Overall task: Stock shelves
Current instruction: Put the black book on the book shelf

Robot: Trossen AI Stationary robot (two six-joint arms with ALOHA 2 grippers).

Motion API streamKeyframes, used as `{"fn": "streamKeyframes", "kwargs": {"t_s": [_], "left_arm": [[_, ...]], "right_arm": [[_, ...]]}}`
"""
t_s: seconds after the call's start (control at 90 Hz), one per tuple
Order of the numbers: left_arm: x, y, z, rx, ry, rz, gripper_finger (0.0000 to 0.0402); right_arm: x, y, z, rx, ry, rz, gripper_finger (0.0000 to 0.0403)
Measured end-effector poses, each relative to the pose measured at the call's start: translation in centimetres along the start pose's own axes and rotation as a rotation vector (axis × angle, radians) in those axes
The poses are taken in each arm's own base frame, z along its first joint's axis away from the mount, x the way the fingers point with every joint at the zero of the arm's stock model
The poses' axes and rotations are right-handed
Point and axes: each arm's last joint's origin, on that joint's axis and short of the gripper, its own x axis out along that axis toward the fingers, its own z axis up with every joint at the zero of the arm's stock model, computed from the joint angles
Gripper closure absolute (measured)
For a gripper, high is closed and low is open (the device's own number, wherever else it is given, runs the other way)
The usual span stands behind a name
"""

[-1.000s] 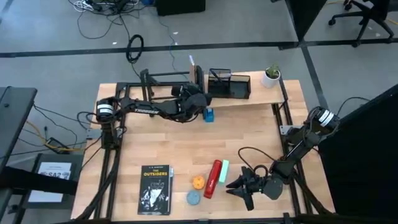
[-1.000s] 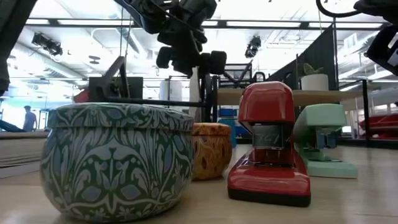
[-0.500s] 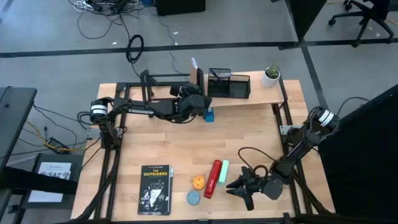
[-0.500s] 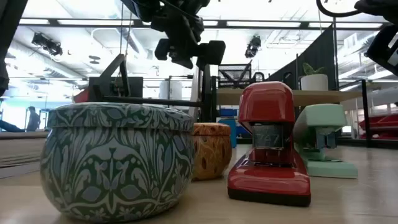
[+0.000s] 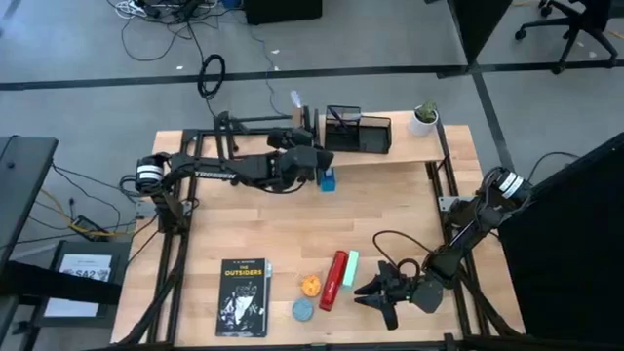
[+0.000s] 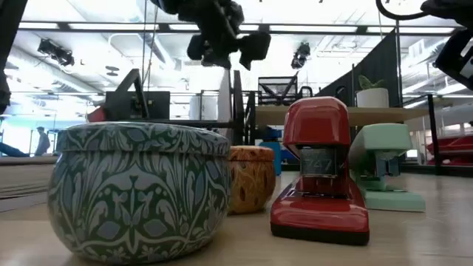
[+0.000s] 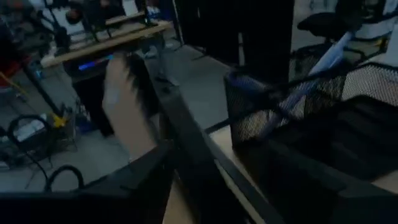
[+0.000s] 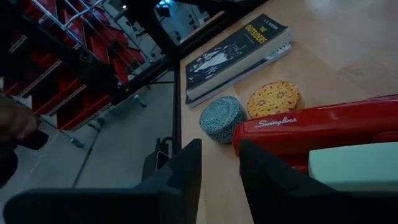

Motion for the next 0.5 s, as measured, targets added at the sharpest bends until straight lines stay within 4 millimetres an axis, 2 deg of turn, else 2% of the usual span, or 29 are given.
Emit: {"fn": "streamKeyframes", "kwargs": {"t_s": [0.256,0.378,0.5], "left_arm": [[-3.4,-1.1,4.1,0.098,-0.086,-0.031,0.0176],[-6.1,-1.9,5.7,0.155,-0.124,-0.058,0.0176],[-9.5,-2.7,6.3,0.234,-0.131,-0.045,0.0177]], "right_arm": [[0.0,0.0,0.0,0.000,-0.001,0.000,0.0322],[0.0,0.0,0.0,0.000,-0.001,0.001,0.0322],[0.0,0.0,0.0,0.000,0.000,0.001,0.0322]]}}
